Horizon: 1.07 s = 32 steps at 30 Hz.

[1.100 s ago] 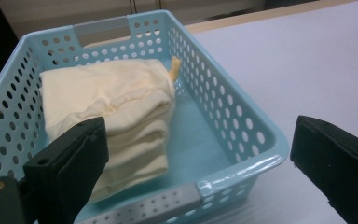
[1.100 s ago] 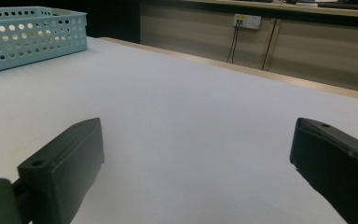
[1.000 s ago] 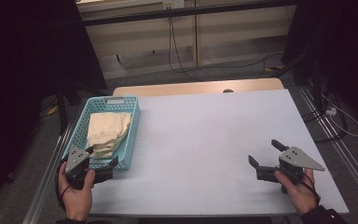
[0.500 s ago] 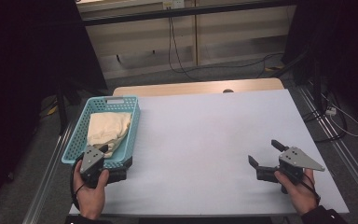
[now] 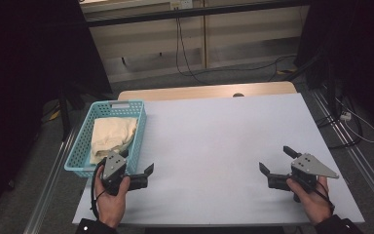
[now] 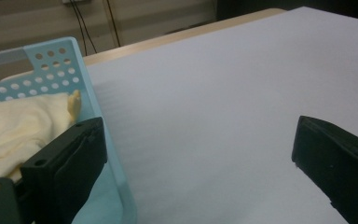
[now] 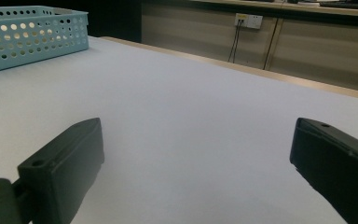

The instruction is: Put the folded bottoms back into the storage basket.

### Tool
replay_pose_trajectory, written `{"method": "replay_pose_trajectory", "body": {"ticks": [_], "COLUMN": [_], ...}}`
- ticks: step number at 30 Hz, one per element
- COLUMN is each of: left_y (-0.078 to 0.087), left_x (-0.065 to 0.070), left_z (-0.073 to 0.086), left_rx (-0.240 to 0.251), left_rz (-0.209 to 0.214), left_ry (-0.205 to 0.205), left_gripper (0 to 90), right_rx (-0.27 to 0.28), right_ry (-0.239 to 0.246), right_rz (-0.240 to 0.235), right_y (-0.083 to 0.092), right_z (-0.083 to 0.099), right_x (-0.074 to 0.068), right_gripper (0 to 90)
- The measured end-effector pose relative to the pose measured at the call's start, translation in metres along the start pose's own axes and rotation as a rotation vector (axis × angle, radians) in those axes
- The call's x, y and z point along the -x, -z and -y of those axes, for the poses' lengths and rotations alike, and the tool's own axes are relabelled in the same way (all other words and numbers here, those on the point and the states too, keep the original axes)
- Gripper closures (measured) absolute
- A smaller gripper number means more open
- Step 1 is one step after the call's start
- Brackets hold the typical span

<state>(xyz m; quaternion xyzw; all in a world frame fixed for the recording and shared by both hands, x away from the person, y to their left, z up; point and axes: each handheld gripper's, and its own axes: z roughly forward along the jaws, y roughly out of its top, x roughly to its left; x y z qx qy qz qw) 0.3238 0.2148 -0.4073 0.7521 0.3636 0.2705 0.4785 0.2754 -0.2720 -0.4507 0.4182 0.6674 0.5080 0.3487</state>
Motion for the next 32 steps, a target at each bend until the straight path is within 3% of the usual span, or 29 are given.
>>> {"method": "replay_pose_trajectory", "body": {"ticks": [5, 10, 20, 32], "left_y": [0.000, 0.004, 0.008, 0.005], "left_x": [0.003, 0.004, 0.012, 0.009], "left_z": [0.005, 0.009, 0.015, 0.015], "left_rx": [0.020, 0.049, 0.043, 0.036], "left_rz": [0.012, -0.006, -0.002, 0.000], "left_ry": [0.011, 0.021, -0.013, -0.004], "left_gripper": [3.2, 3.2, 3.1, 3.1], "right_rx": [-0.001, -0.002, -0.002, -0.006], "right_ry": [0.001, 0.001, 0.001, 0.000], "right_rz": [0.000, -0.001, -0.001, -0.001], "right_y": [0.000, 0.000, 0.002, 0.002], "right_z": [0.000, 0.000, 0.000, 0.001], "right_x": [0.000, 0.000, 0.001, 0.002], "right_gripper": [2.5, 2.4, 2.4, 2.3]}}
